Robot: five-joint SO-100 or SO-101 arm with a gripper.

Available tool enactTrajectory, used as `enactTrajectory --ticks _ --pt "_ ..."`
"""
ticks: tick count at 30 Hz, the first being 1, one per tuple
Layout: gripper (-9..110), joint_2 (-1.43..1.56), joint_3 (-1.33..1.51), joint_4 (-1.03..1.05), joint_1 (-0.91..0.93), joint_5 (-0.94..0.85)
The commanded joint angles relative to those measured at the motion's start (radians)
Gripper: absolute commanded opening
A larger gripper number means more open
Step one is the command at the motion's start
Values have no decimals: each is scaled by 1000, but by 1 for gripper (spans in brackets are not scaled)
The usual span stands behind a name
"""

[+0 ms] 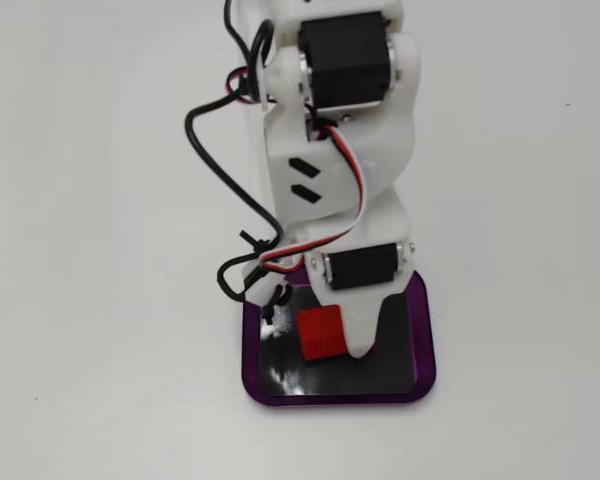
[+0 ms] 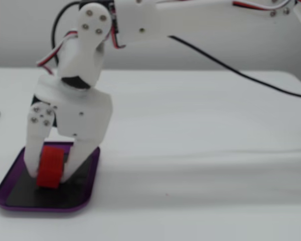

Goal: Remove the cube from the box.

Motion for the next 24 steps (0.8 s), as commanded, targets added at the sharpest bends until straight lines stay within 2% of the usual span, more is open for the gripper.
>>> enactTrajectory --ticks 1,12,24 --pt "0 170 -21 8 -6 2" --pt "0 591 391 -17 -3 2" --pt "0 974 1190 -417 -3 15"
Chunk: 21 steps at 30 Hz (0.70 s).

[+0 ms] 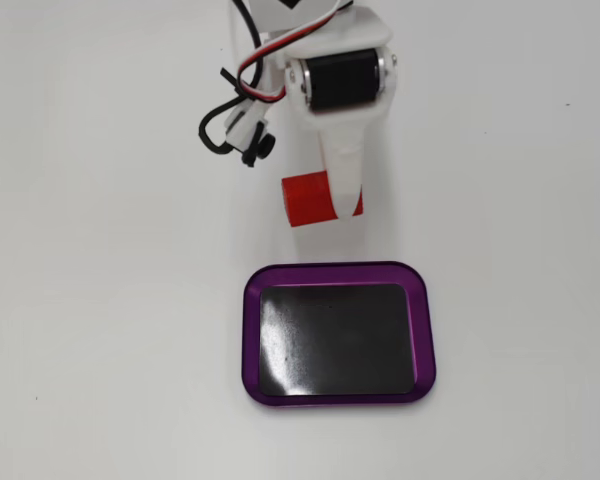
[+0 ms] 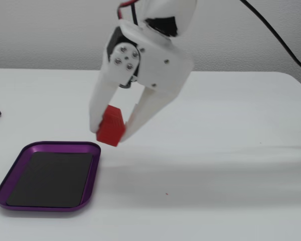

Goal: Remove the cube from the box.

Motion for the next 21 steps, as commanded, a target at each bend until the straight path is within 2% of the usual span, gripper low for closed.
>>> enactTrajectory --ticks 1,13,21 --pt "0 132 187 -121 6 6" --pt "0 227 506 -293 2 20" --pt "3 227 580 -360 2 52"
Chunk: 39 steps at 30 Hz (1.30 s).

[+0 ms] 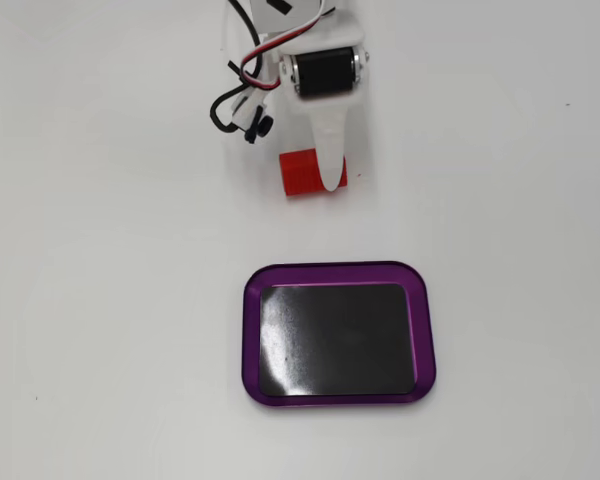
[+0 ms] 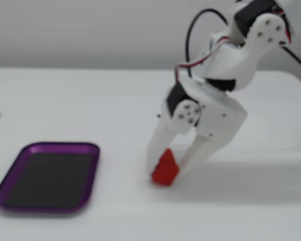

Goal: Remove the cube from the box.

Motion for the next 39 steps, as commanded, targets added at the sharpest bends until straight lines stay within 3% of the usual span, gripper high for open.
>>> enactTrajectory --ticks 1,11,20,27,32,39 --pt "4 32 0 -14 -2 6" --pt "20 35 -54 20 -5 8" --pt "21 55 -330 204 3 14" --pt "21 331 -451 311 12 51" --pt "21 601 -362 299 17 43" --pt "21 917 75 155 17 54"
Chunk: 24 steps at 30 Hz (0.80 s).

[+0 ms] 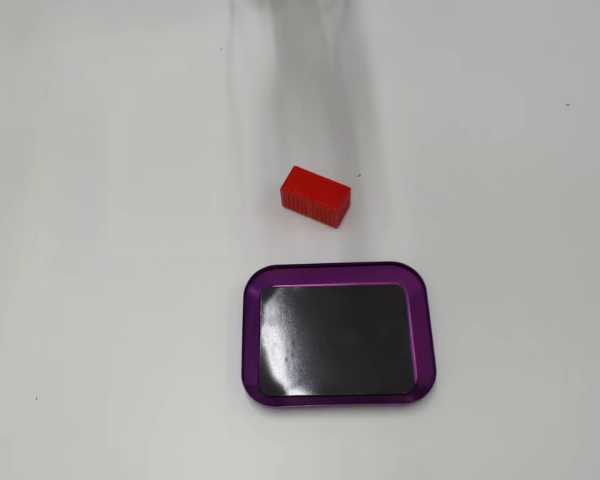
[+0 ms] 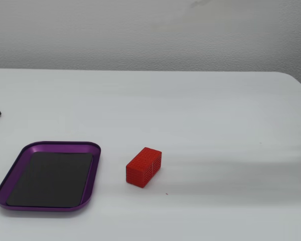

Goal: Remove the cube from the box.

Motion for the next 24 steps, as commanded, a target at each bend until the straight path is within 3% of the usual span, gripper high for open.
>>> enactTrajectory --ticks 1,8,16,20,24 --pt "21 156 236 -117 9 8" --pt "21 465 629 -213 9 9" --pt "21 785 787 -72 9 11" --pt "20 769 811 -61 71 12" --pt "5 755 827 -60 112 14"
